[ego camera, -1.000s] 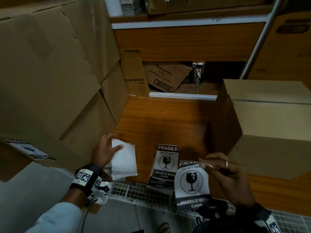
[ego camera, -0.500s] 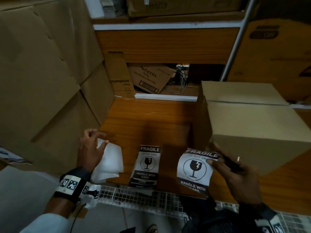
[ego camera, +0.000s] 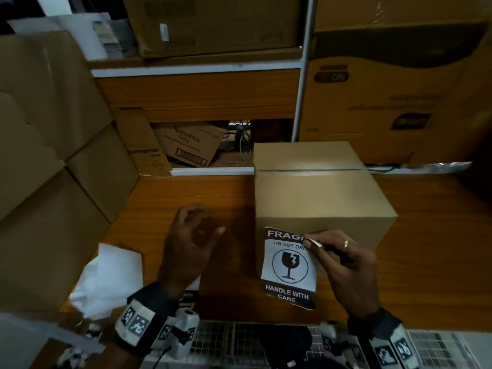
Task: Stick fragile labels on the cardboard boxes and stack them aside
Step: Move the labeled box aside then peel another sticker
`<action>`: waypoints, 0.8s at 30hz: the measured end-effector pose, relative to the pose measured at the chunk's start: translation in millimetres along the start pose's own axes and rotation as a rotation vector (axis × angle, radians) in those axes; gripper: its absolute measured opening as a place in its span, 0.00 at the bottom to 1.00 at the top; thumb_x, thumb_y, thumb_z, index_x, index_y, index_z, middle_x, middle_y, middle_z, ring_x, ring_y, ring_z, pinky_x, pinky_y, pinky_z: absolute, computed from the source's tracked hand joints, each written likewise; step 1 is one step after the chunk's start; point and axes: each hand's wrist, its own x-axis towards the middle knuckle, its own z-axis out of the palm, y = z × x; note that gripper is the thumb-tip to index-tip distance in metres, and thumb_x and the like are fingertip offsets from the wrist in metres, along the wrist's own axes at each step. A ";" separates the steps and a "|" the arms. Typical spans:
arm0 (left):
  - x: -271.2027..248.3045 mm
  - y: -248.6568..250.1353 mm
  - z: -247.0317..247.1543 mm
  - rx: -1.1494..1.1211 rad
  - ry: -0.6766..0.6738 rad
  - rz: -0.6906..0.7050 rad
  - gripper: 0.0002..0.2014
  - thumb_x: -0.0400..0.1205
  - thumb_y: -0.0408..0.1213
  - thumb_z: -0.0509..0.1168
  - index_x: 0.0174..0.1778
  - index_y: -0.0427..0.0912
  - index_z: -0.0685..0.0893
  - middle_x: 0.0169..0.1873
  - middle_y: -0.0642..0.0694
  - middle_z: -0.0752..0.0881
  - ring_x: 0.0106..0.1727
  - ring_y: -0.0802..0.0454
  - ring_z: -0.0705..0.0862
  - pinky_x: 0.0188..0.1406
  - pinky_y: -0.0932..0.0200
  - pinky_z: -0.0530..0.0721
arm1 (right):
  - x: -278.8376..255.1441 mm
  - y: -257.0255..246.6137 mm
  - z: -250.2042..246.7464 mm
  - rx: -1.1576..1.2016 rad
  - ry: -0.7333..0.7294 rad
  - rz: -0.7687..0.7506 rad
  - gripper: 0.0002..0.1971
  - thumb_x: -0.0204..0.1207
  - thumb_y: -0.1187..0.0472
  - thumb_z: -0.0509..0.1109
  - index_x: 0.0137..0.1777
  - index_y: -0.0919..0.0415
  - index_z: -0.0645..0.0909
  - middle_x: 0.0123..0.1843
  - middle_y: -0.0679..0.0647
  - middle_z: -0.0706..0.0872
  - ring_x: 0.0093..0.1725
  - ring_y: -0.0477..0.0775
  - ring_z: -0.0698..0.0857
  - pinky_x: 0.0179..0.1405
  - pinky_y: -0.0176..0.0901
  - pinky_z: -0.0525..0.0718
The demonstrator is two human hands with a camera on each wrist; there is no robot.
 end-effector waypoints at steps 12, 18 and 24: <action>9.9 56.7 79.3 -0.044 -0.017 0.274 0.23 0.81 0.49 0.70 0.70 0.44 0.84 0.72 0.53 0.81 0.80 0.67 0.69 0.81 0.63 0.68 | 10.7 18.1 1.5 -0.136 0.008 -0.065 0.09 0.75 0.72 0.79 0.51 0.59 0.92 0.48 0.45 0.91 0.48 0.47 0.91 0.41 0.43 0.90; 14.8 44.2 89.6 -0.031 0.038 0.328 0.19 0.81 0.44 0.70 0.66 0.41 0.86 0.69 0.51 0.84 0.78 0.58 0.75 0.80 0.60 0.70 | 14.5 22.2 6.2 -0.185 0.078 -0.066 0.05 0.74 0.66 0.81 0.47 0.58 0.92 0.43 0.44 0.91 0.43 0.44 0.90 0.34 0.45 0.89; 19.9 38.7 87.0 -0.009 0.013 0.369 0.18 0.81 0.46 0.71 0.64 0.42 0.87 0.67 0.53 0.85 0.76 0.59 0.76 0.78 0.64 0.69 | 13.1 21.1 2.7 -0.382 0.113 -0.051 0.05 0.73 0.54 0.81 0.46 0.54 0.92 0.41 0.41 0.92 0.38 0.35 0.89 0.29 0.32 0.87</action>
